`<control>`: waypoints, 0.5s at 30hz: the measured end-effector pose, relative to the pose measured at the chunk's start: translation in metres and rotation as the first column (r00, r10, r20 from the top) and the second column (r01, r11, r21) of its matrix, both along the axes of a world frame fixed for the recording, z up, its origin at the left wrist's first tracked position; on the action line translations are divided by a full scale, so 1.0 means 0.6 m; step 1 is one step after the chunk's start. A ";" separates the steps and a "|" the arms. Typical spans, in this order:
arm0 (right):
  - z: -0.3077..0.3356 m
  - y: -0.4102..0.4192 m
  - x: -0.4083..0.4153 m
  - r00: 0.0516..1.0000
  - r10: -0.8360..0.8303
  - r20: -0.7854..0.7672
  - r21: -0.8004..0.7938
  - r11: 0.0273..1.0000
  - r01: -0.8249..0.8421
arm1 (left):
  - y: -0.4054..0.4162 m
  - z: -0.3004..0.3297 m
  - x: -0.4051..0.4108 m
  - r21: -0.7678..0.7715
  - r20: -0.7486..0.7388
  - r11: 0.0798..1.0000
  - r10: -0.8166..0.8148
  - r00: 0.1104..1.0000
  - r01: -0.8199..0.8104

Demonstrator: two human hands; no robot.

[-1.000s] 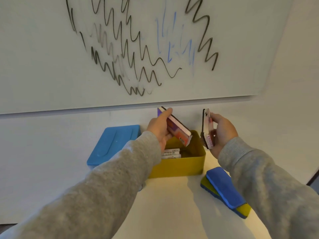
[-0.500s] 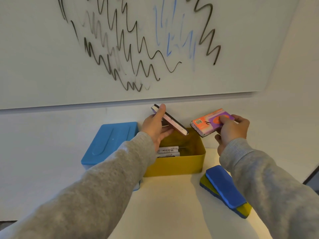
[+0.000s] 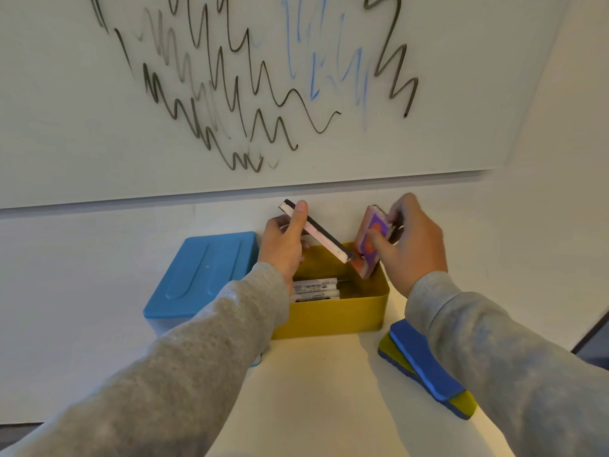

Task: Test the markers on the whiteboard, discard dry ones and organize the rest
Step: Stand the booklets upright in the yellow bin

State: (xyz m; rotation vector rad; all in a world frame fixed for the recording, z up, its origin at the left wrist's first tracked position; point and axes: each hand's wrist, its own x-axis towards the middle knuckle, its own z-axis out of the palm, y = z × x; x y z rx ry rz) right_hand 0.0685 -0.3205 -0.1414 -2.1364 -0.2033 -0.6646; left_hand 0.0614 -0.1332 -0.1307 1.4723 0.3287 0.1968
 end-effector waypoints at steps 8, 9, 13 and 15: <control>-0.027 0.011 0.026 0.977 -0.018 -0.210 -0.379 0.923 -0.065 | 0.000 -0.015 -0.008 -0.034 0.086 0.991 -0.126 0.988 0.130; -0.026 0.011 0.028 0.976 -0.012 -0.218 -0.348 0.935 -0.066 | 0.002 -0.016 -0.008 -0.018 0.091 0.989 -0.147 0.985 0.150; -0.020 0.007 0.037 0.975 -0.022 -0.220 -0.307 0.951 -0.048 | 0.009 -0.018 -0.002 0.183 0.116 0.965 -0.209 0.971 0.186; -0.021 0.006 0.042 0.977 -0.039 -0.210 -0.321 0.946 -0.031 | 0.008 -0.015 0.006 0.355 0.129 0.916 -0.246 0.961 0.187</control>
